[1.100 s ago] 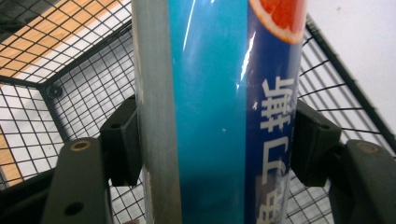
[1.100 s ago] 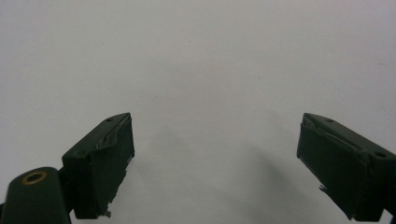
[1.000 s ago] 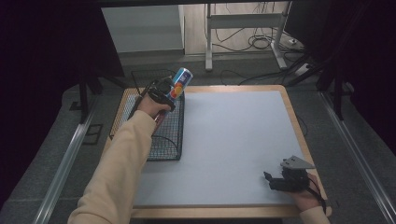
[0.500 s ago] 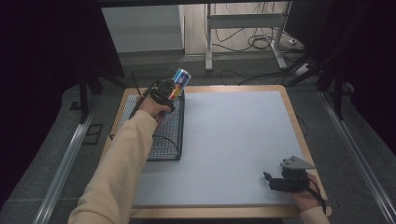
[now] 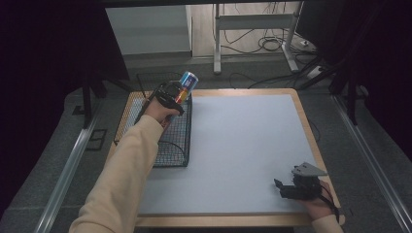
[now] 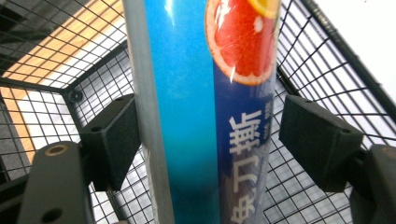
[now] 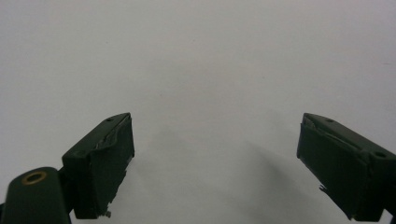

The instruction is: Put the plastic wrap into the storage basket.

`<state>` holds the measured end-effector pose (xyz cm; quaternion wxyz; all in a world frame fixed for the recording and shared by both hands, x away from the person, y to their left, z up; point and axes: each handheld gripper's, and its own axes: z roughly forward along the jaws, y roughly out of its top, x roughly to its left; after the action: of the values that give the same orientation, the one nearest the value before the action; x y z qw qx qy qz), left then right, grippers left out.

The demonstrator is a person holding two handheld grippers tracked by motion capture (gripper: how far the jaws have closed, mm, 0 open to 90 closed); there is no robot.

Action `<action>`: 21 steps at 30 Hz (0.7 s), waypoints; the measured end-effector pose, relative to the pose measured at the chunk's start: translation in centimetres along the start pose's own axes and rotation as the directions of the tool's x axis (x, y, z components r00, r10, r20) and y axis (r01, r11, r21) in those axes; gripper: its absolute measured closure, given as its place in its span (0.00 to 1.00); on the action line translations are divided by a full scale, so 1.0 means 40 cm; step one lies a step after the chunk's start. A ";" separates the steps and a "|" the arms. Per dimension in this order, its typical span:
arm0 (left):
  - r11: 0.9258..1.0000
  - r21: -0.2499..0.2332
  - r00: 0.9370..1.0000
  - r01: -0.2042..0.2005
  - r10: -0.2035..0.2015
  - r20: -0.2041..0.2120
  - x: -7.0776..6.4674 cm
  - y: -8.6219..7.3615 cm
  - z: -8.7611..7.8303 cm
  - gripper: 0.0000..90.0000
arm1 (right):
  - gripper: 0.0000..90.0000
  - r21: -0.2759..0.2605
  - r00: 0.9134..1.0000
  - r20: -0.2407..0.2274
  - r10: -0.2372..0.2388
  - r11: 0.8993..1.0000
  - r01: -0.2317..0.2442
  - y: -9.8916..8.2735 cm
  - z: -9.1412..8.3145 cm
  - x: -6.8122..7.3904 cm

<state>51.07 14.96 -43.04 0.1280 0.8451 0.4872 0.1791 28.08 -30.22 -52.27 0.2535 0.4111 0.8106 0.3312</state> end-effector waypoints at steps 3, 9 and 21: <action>0.999 -0.044 1.000 0.017 -0.017 0.012 0.002 -0.007 -0.018 0.22 | 0.13 0.001 1.000 -0.001 -0.002 1.000 0.002 0.001 -0.001 0.000; 0.991 -0.124 0.997 0.050 -0.042 0.066 -0.002 -0.025 -0.067 0.20 | 0.13 -0.003 1.000 0.002 0.004 1.000 -0.004 0.001 -0.002 -0.001; 0.956 -0.288 0.975 0.058 0.008 0.222 -0.054 -0.086 -0.180 0.20 | 0.12 -0.005 1.000 0.008 0.002 1.000 -0.002 0.004 -0.006 0.001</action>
<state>44.33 15.07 -38.27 0.3070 0.8252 0.4488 0.1527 27.99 -30.21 -52.01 0.2576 0.4127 0.8083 0.3318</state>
